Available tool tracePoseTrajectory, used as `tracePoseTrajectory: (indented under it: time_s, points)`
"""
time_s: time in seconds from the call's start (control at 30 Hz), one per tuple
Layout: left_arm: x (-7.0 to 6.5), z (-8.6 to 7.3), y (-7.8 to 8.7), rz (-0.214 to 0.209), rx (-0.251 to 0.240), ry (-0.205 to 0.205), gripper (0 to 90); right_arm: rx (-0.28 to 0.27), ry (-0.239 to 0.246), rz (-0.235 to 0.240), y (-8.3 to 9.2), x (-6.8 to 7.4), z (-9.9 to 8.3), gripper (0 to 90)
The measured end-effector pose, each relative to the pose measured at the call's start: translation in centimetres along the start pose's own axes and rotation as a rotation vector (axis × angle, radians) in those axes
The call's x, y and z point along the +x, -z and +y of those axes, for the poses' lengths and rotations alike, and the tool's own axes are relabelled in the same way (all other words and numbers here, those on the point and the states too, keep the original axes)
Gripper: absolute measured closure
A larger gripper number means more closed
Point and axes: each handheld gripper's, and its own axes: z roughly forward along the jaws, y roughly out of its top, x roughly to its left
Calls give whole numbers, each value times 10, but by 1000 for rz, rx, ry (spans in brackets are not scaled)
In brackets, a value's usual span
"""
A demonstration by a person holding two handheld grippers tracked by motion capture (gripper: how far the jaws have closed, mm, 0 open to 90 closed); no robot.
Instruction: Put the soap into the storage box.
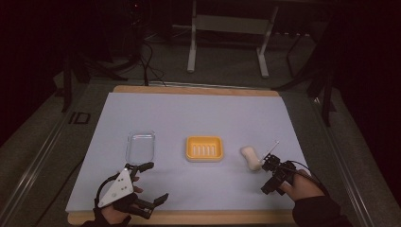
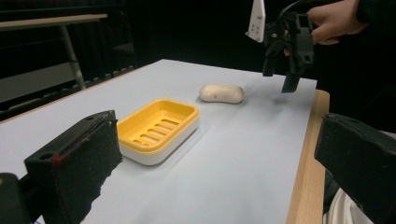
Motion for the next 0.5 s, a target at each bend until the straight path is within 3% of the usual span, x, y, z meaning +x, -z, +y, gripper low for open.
tracePoseTrajectory:
  time_s: [0.1,0.37,0.47,0.5]
  points:
    - [0,0,0,-1,2,0,5,14,-14,26,-2,-2,6,135]
    - [0,0,-1,-7,11,-2,5,44,-35,40,-12,-6,21,129]
    - [0,0,-1,-7,10,1,5,16,-58,41,-12,-10,24,128]
    - [1,0,-1,-7,10,1,5,-40,-92,56,-10,-14,28,126]
